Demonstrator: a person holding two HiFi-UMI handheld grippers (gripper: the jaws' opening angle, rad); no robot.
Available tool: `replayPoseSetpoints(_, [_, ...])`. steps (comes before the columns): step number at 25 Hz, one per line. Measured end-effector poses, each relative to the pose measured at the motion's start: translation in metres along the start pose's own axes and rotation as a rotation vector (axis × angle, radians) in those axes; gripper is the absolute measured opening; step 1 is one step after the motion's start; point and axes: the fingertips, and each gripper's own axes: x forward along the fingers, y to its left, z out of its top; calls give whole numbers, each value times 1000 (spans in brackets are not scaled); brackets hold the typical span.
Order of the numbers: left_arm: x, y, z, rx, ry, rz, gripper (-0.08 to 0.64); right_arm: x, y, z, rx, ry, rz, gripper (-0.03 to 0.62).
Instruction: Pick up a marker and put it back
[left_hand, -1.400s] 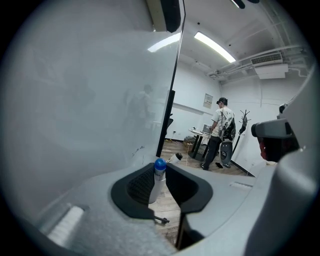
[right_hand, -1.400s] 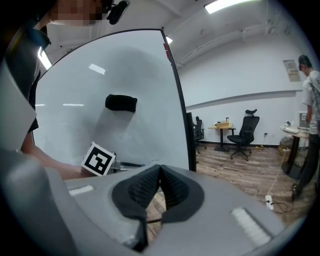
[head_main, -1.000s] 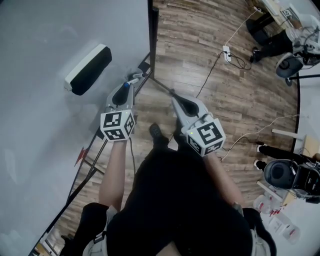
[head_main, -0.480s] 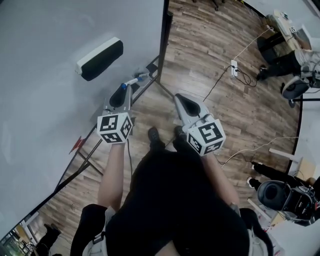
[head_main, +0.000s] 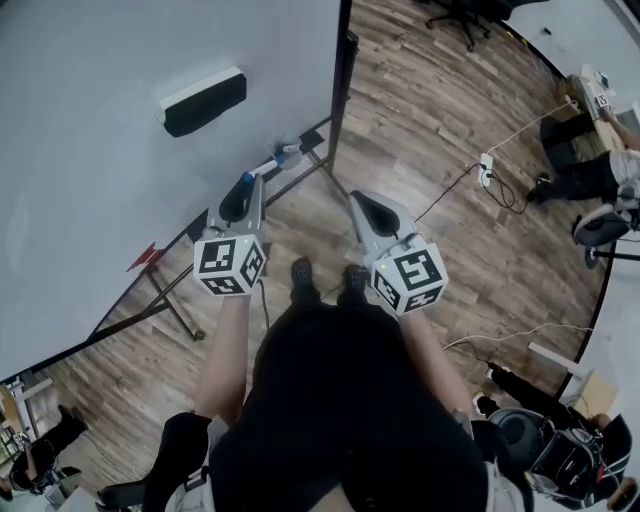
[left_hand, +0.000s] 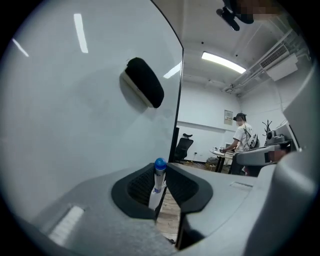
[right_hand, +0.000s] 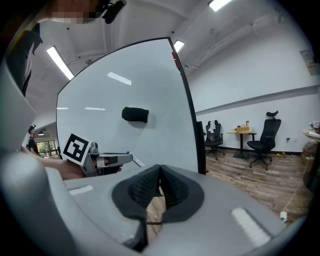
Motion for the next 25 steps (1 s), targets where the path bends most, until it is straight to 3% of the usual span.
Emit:
replayPoseSetpoints(16, [-58,-84,16,-76,-112,121,75,-46,-32,5,-31,-45,137,2])
replayPoseSetpoints(25, [-81,-105,15,-97,-149,196,75,-53,-31,19,-49,-76,237,2])
